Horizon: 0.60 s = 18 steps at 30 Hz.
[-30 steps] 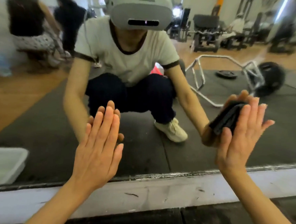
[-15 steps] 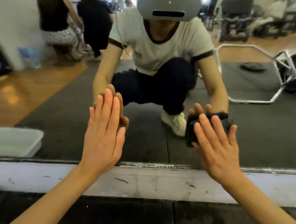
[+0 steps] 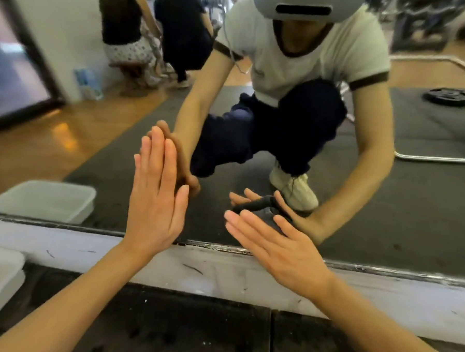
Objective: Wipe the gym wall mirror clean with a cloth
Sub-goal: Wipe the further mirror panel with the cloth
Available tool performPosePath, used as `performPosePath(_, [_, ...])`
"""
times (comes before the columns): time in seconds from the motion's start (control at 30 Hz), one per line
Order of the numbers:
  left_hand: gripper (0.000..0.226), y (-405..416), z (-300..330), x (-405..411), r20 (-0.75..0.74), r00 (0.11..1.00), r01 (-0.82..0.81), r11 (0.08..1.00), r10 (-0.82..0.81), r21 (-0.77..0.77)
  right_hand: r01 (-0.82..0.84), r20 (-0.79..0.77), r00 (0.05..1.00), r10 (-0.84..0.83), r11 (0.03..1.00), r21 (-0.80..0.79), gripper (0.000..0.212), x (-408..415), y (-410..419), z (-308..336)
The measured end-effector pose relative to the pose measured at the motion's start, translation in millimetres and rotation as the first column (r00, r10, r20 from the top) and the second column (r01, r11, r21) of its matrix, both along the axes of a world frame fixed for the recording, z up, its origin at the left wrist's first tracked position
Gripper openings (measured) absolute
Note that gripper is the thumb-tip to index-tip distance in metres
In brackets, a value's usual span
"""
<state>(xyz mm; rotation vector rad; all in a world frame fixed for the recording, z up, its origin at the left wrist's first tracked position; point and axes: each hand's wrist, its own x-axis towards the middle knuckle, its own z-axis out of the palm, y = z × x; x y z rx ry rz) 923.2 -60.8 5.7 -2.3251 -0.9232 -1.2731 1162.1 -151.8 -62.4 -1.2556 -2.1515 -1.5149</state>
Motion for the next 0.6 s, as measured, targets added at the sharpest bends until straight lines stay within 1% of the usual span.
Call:
performPosePath(0.07, [0.066,-2.5,1.8,-4.3,-0.043,0.999,-0.023,1.000,0.023,-0.005,0.035,0.024,0.999,-0.034,0.999,-0.025,0.068,43.8,-22.0,-7.1])
performPosePath(0.13, [0.069,-5.7,4.3,-6.1,-0.074,0.996,-0.052,0.998,0.050,-0.022,0.060,0.013,0.998,-0.059,0.992,-0.107,0.070,73.8,-41.6,-9.4])
performPosePath(0.2, [0.071,-11.4,5.8,-4.4,-0.077,0.994,-0.080,0.996,0.077,-0.042,0.065,0.018,0.998,-0.062,0.987,-0.149,0.068,82.9,-48.3,-0.9])
performPosePath(0.27, [0.071,-18.7,6.2,-3.5,-0.064,0.995,-0.086,0.993,0.080,-0.081,0.050,0.036,0.998,-0.045,0.990,-0.132,0.062,81.5,-44.9,14.2])
performPosePath(0.33, [0.069,-26.0,8.8,-3.6,-0.051,0.996,-0.073,0.992,0.068,-0.102,0.001,0.037,0.999,0.001,0.999,-0.040,0.054,79.0,-33.7,46.4])
performPosePath(0.4, [0.065,-33.0,16.1,-1.9,-0.075,0.997,-0.036,0.996,0.029,-0.085,-0.046,-0.002,0.999,0.046,0.995,0.084,0.048,77.5,-22.6,98.7])
performPosePath(0.43, [0.063,-35.7,20.5,2.1,-0.088,0.996,-0.002,0.998,-0.004,-0.066,-0.063,-0.043,0.997,0.071,0.983,0.170,0.046,75.1,-18.5,128.9])
performPosePath(0.5, [0.061,-38.5,29.9,17.7,-0.099,0.993,0.066,0.997,-0.069,-0.038,-0.066,-0.187,0.973,0.132,0.944,0.324,0.047,66.7,-11.3,183.0])
performPosePath(0.57, [0.064,-41.5,38.0,40.5,-0.077,0.990,0.114,0.993,-0.115,-0.015,-0.073,-0.325,0.923,0.205,0.924,0.375,0.052,51.5,-7.0,208.9])
performPosePath(0.6, [0.069,-42.6,39.2,52.7,-0.061,0.988,0.139,0.990,-0.139,0.001,-0.058,-0.364,0.909,0.203,0.926,0.372,0.053,43.7,-5.8,207.7])
